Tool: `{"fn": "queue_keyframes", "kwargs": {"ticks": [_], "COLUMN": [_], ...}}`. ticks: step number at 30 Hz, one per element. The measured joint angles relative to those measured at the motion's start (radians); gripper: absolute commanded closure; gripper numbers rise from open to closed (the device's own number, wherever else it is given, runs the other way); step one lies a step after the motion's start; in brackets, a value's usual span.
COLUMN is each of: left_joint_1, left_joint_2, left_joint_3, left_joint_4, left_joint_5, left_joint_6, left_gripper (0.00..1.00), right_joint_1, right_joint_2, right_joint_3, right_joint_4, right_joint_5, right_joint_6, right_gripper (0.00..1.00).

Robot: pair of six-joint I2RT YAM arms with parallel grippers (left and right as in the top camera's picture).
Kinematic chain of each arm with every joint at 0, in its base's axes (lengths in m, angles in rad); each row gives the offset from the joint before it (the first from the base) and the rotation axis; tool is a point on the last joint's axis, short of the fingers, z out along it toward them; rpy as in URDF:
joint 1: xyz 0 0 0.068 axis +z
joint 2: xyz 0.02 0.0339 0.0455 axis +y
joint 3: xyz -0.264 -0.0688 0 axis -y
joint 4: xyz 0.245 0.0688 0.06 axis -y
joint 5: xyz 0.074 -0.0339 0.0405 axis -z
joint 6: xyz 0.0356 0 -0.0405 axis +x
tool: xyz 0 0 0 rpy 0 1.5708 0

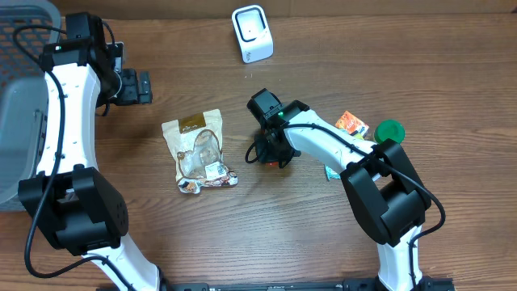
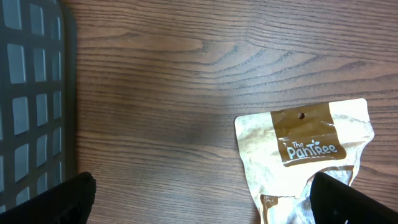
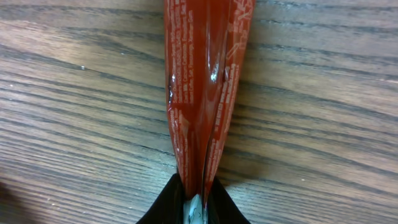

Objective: Scan the item barcode

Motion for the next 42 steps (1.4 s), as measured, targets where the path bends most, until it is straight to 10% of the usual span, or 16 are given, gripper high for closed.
{"fn": "queue_keyframes", "kwargs": {"ticks": [42], "left_joint_1": [0.0], "left_joint_2": [0.0], "left_joint_3": [0.0], "left_joint_4": [0.0], "left_joint_5": [0.0], "left_joint_6": [0.0], "left_gripper": [0.0], "right_joint_1": [-0.085], "right_joint_2": [0.006], "right_joint_3": [0.118], "right_joint_4": [-0.124], "right_joint_5": [-0.045], "right_joint_6": [0.006], "right_gripper": [0.96]}}
